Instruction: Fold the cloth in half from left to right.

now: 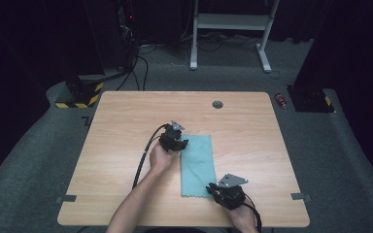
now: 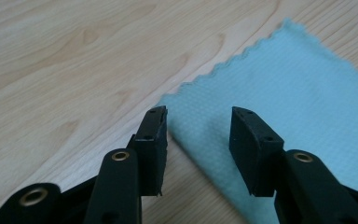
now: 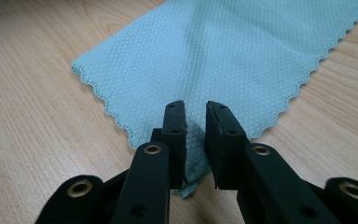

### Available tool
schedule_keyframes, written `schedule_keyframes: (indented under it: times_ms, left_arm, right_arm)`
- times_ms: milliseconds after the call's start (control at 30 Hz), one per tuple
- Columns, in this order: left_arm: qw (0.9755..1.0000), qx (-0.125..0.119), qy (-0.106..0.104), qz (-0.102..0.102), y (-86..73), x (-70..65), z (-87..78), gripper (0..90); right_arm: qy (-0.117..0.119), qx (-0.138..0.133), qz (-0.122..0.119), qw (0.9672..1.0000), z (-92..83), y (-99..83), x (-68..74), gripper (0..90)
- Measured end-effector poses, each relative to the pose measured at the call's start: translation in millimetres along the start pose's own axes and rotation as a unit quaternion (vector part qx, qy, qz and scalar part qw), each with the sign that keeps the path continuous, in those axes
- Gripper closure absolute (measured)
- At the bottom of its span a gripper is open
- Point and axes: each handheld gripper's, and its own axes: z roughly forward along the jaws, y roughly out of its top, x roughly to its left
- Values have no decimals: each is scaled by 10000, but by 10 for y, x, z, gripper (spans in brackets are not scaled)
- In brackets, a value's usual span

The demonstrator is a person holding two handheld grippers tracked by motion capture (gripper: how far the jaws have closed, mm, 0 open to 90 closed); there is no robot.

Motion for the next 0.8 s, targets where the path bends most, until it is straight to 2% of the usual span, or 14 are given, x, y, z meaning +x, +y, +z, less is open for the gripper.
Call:
schedule_keyframes:
  times_ms: [67,200,267,333,433,567,667,767,800]
  left_arm:
    - [9999,-38,-37,-116,-26,32,-11,564]
    - [9999,-25,25,-168,-64,61,-56,549]
    - [9996,-88,-47,-260,-86,55,-111,533]
    - [9992,-219,-193,-272,-121,3,-211,524]
    - [9988,-319,-355,-139,-203,-123,-356,500]
    - [9975,-284,-639,-121,-363,-275,-452,475]
    - [9972,-274,-681,-140,-507,-366,-498,463]
    - [9980,-276,-551,-141,-607,-410,-546,458]
    - [9980,-283,-539,-197,-636,-430,-568,456]
  right_arm:
    - [9,5,-30,10000,1,1,-2,770]
    - [5,19,-69,10000,0,2,4,762]
    - [13,23,-67,10000,1,4,6,761]
    - [8,22,-76,10000,1,3,6,760]
    - [-23,20,-107,9999,1,1,14,760]
    - [-3,2,-86,10000,1,-2,12,758]
    - [-6,5,-102,9999,1,-2,13,755]
    - [16,0,-90,10000,3,0,8,747]
    - [16,3,-86,10000,4,1,9,745]
